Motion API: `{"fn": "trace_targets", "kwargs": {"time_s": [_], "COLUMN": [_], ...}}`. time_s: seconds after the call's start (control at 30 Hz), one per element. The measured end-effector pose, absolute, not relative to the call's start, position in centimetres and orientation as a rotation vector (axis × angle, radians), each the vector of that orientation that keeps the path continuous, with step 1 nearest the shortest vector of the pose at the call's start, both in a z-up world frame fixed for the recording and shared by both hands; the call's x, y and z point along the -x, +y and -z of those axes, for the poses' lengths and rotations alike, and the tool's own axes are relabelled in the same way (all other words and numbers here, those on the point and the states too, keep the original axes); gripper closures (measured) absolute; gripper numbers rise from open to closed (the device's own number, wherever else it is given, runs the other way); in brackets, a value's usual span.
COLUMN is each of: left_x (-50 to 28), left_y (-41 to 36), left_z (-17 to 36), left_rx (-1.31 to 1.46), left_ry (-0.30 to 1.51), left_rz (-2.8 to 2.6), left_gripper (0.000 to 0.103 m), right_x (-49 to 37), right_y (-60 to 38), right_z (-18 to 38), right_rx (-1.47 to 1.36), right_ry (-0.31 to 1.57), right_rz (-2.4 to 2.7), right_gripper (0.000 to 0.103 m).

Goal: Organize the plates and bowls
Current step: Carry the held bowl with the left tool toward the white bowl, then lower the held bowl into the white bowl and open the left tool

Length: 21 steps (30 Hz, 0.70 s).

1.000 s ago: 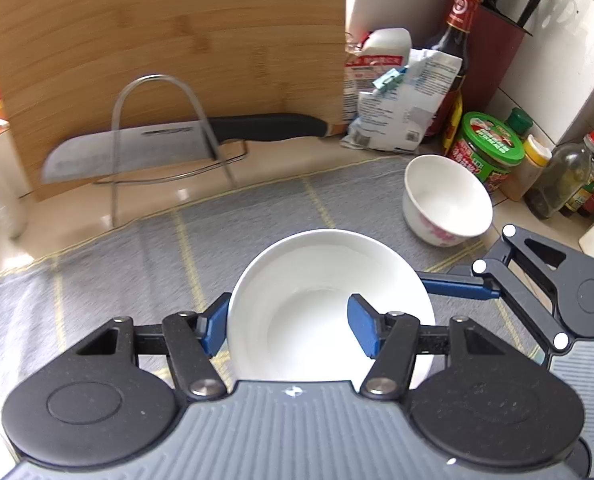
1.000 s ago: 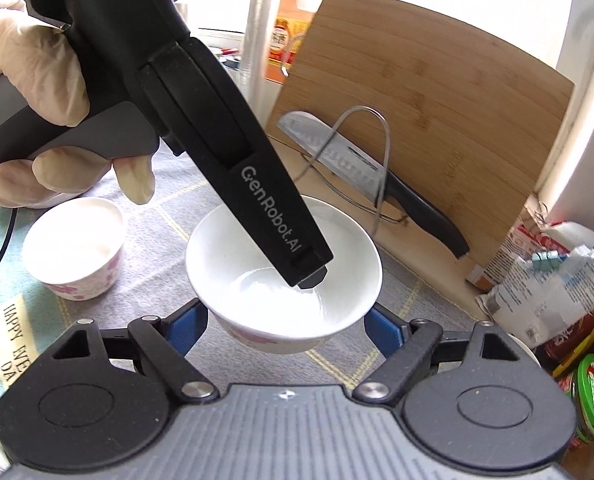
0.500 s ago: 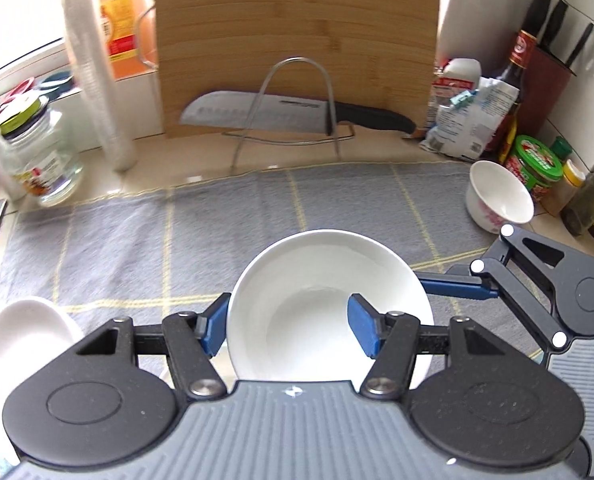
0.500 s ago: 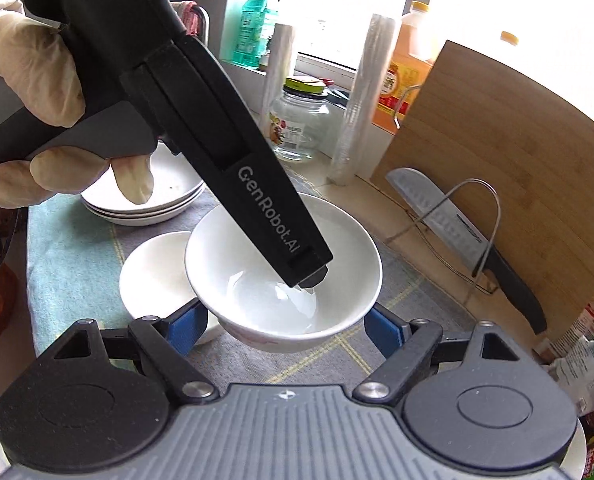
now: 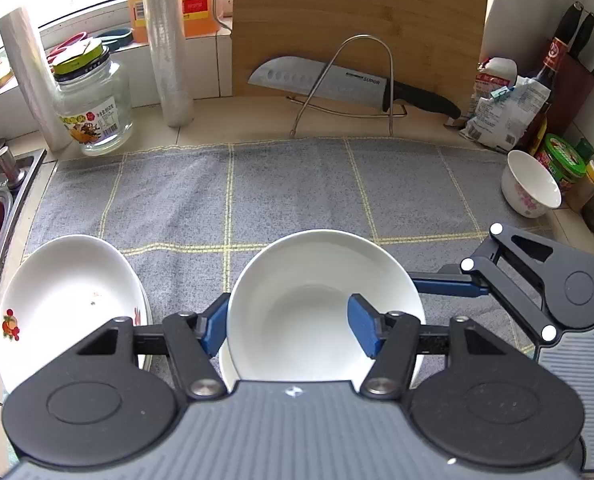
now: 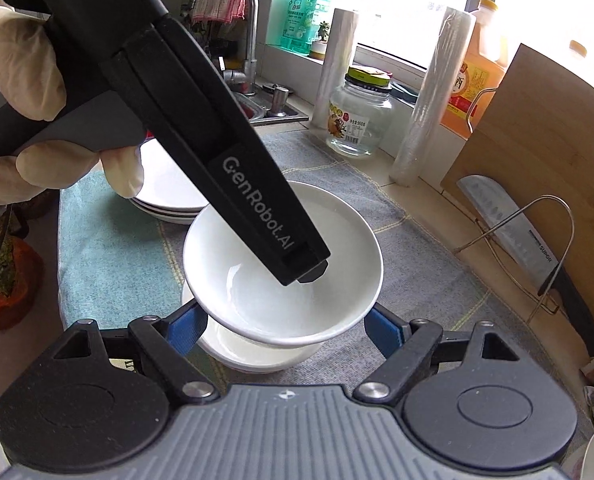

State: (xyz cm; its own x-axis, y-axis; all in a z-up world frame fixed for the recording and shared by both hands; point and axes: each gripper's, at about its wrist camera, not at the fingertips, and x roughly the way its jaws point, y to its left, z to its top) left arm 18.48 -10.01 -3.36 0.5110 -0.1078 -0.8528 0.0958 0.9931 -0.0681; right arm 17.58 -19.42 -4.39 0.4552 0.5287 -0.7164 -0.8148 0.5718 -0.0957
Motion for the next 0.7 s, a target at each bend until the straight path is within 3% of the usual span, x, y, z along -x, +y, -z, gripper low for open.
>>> {"fn": "trace_targets", "kwargs": {"time_s": [0.7], "left_x": [-19.0], "left_y": [-8.7], "left_z": [6.2], "left_rx": [0.021], "left_ry": [1.075], "left_rz": [0.152], "left_gripper": [0.042], "right_x": [-17.1], "right_y": [-18.0], "right_z": [6.1], "right_rx": [0.487], "right_ry": [0.752], "right_rz": [-0.862], "right_gripper": [0.015]}}
